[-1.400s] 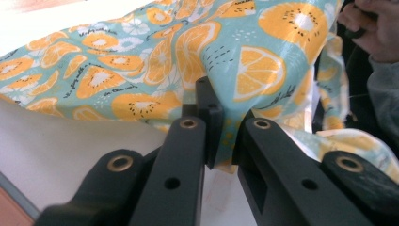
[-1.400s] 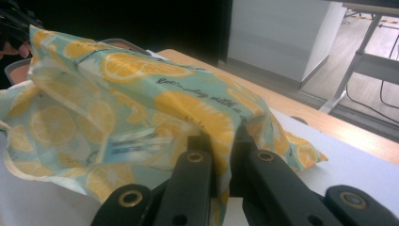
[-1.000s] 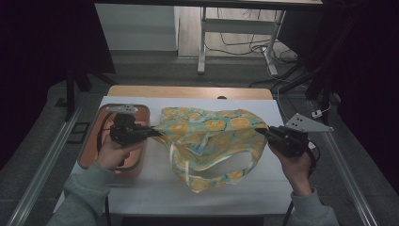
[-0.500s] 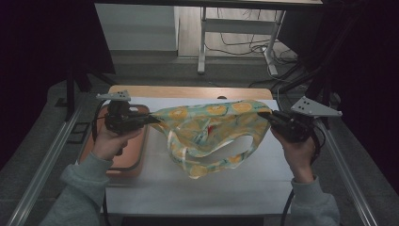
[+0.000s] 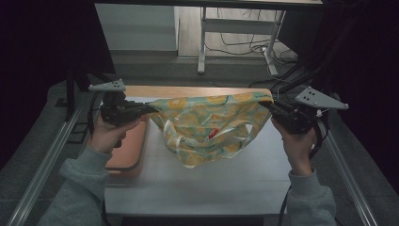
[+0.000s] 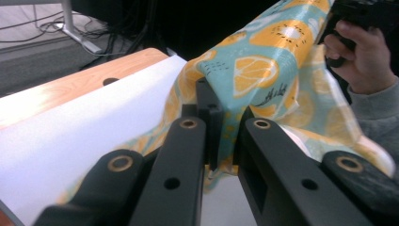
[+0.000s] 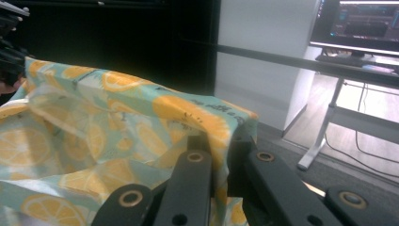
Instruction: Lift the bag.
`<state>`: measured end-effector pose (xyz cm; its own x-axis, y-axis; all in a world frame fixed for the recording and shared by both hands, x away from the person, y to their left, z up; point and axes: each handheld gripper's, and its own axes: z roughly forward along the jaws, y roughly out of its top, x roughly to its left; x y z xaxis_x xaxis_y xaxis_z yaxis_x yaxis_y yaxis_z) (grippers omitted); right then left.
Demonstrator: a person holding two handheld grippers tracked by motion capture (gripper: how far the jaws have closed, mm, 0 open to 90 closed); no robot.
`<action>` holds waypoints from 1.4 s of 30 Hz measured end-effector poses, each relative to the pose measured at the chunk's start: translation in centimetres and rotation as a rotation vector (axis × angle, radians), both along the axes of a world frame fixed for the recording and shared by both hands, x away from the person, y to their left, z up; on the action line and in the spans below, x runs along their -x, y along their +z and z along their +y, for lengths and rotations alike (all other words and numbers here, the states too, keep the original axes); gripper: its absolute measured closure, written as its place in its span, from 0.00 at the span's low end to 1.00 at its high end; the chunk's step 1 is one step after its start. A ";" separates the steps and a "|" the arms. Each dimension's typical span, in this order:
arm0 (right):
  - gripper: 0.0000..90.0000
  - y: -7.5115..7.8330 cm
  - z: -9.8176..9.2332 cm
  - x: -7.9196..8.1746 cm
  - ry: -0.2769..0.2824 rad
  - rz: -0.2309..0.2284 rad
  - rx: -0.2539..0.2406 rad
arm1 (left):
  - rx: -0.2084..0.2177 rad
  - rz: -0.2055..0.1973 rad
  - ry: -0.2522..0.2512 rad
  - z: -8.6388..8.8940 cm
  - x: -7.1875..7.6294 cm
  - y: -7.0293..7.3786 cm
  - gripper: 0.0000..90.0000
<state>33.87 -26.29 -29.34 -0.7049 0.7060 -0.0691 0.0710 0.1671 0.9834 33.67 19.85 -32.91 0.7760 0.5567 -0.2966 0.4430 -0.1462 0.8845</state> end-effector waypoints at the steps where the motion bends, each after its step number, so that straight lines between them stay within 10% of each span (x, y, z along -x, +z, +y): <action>1: 0.99 -0.1 0.0 -0.2 -0.007 0.008 0.002 | -0.001 0.008 0.003 -0.1 -0.2 -0.3 0.98; 25: 0.99 -6.3 -0.8 -6.4 -0.109 0.209 0.056 | -0.121 0.174 0.093 -2.4 -6.9 -6.0 0.98; 33: 0.99 -10.0 -0.8 -9.0 -0.134 0.318 0.078 | -0.164 0.234 0.096 -2.9 -8.0 -7.9 0.98; 42: 0.94 -10.9 -0.6 -10.0 -0.134 0.352 0.095 | -0.186 0.261 0.105 -2.9 -8.4 -8.6 0.88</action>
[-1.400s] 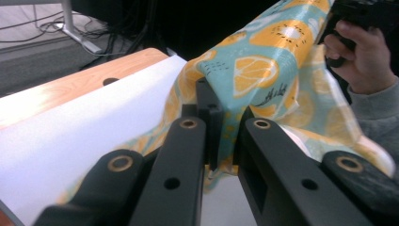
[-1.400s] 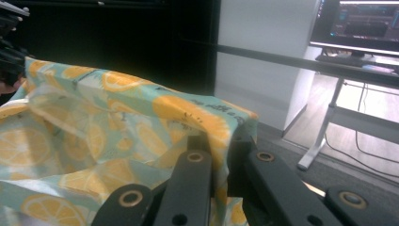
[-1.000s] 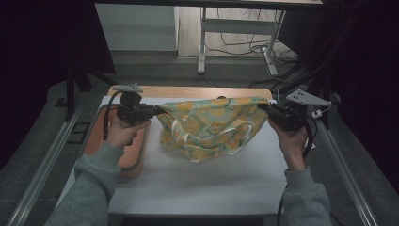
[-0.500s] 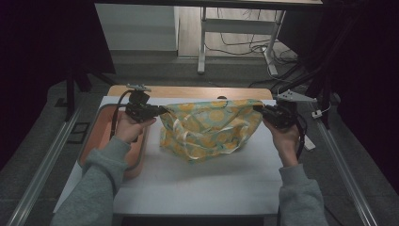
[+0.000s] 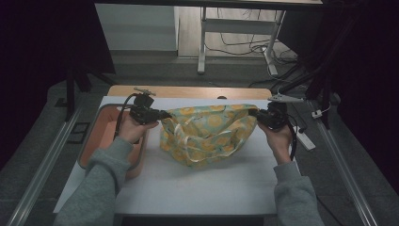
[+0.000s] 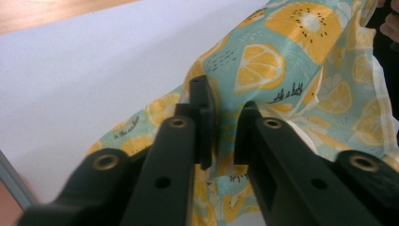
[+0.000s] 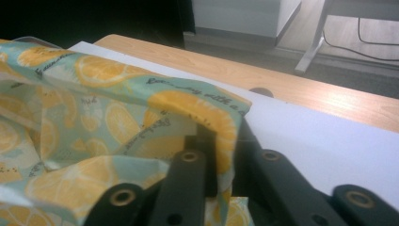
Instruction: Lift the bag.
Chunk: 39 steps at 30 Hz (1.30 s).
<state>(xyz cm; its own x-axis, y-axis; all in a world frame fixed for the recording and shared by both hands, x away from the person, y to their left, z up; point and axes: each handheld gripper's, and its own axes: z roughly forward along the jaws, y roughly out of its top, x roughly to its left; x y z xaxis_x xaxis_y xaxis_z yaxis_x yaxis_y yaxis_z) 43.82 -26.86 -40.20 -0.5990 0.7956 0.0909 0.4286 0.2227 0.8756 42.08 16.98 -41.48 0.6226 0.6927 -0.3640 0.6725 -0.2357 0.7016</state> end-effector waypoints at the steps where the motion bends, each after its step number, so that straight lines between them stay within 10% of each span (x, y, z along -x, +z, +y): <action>1: 0.91 0.0 0.0 0.0 -0.001 0.001 0.000 | -0.002 -0.002 0.005 0.1 0.0 0.0 0.84; 6: 0.43 0.5 0.2 0.3 -0.034 -0.039 0.021 | -0.027 -0.080 0.053 0.8 0.9 0.8 0.42; 9: 0.36 1.6 -0.3 1.0 0.008 -0.042 -0.017 | 0.004 -0.099 0.051 2.0 1.7 1.5 0.31; 19: 0.29 2.7 -1.5 3.0 0.044 -0.062 -0.019 | -0.002 -0.164 0.021 3.3 4.6 2.0 0.23; 39: 0.34 -4.1 -2.2 7.3 0.179 -0.040 0.024 | -0.042 -0.179 -0.002 5.1 12.0 -2.5 0.24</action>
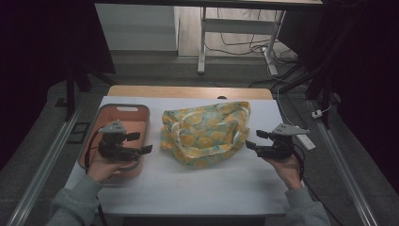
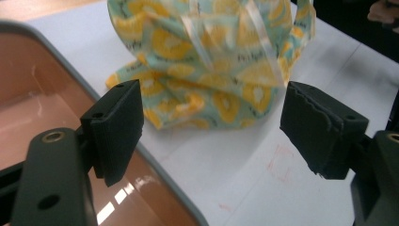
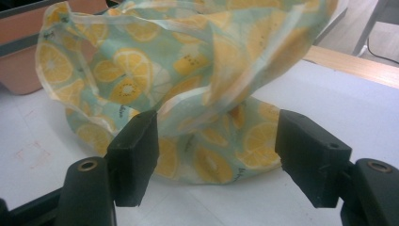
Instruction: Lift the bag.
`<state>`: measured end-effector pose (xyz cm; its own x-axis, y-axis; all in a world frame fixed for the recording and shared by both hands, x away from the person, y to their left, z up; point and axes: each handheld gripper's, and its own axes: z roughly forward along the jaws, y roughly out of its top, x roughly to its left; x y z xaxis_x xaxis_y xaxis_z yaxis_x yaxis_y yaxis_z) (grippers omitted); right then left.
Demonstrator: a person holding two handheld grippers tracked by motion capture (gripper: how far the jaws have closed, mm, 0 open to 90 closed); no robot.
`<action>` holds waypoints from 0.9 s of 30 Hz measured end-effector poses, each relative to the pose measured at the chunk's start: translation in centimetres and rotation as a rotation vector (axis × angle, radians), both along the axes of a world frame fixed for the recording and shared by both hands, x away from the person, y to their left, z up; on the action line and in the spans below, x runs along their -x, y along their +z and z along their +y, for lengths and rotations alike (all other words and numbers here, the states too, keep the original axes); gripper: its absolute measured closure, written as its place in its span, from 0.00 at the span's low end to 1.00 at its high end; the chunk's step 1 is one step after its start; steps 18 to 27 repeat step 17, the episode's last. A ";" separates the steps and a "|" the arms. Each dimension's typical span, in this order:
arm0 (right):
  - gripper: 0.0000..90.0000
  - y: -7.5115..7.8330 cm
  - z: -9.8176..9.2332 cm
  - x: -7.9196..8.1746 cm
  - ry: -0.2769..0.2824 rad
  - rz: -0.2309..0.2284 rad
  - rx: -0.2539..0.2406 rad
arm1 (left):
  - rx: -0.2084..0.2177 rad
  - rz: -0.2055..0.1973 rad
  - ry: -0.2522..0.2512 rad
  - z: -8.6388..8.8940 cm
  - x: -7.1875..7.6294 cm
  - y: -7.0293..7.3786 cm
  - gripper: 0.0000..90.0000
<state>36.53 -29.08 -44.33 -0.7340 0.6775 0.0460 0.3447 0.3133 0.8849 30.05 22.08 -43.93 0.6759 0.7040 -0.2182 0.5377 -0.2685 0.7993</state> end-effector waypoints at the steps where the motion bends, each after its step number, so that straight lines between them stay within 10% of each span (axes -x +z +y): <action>1: 0.35 0.0 0.0 0.1 0.004 -0.005 -0.004 | -0.001 0.005 0.000 0.0 0.1 -0.1 0.24; 27: 0.35 -0.1 0.0 0.7 0.022 -0.038 0.013 | -0.004 0.023 0.006 -0.1 -0.2 -0.7 0.25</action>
